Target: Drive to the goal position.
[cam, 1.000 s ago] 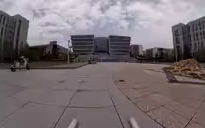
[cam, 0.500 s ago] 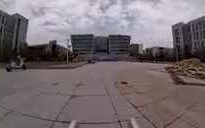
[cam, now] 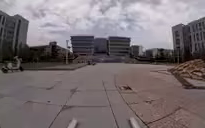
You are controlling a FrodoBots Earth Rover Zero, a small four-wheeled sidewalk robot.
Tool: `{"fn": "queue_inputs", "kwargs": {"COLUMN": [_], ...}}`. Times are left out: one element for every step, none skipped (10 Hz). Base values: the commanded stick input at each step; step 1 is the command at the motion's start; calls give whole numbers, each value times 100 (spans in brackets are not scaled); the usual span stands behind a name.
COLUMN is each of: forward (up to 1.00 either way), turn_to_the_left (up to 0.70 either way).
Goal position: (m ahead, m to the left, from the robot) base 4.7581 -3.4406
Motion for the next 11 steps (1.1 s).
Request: {"fn": "queue_inputs", "kwargs": {"forward": [70,70,70,70,70,70,70,70,70,70,70], "turn_to_the_left": [0,0,0,0,0,0,0,0,0,0,0]}}
